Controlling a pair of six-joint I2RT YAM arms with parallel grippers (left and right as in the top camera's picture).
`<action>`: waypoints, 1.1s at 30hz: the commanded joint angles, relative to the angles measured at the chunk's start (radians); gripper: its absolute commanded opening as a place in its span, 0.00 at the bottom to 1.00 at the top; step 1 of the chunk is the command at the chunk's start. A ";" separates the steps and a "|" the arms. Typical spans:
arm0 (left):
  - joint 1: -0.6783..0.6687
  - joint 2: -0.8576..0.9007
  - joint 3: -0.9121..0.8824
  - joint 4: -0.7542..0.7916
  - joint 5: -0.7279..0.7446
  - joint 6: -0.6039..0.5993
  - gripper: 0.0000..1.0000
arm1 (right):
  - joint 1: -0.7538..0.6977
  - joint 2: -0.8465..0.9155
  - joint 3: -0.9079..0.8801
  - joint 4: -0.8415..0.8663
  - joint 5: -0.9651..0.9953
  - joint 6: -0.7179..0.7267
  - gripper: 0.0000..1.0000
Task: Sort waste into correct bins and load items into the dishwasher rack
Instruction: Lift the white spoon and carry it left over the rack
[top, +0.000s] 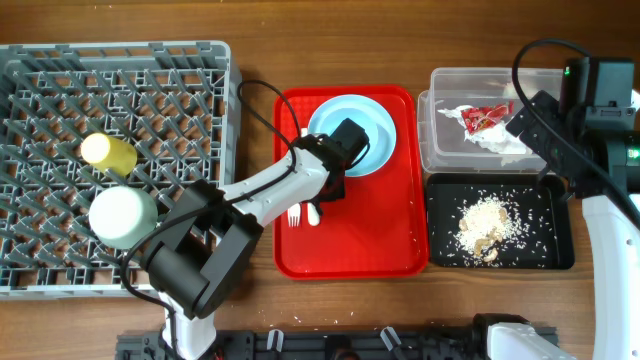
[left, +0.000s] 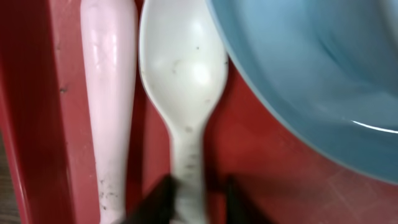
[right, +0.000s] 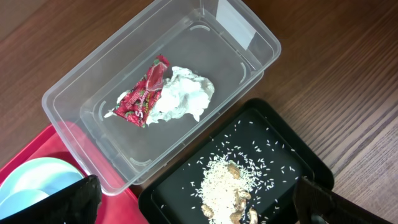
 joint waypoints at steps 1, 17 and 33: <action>0.006 0.018 -0.040 -0.006 0.010 -0.003 0.11 | -0.003 0.004 0.004 0.000 0.026 0.001 1.00; 0.006 -0.258 -0.036 -0.061 0.035 -0.003 0.04 | -0.003 0.004 0.004 0.000 0.026 0.002 1.00; 0.301 -0.494 -0.036 -0.158 -0.259 0.294 0.04 | -0.003 0.004 0.004 0.000 0.026 0.001 0.99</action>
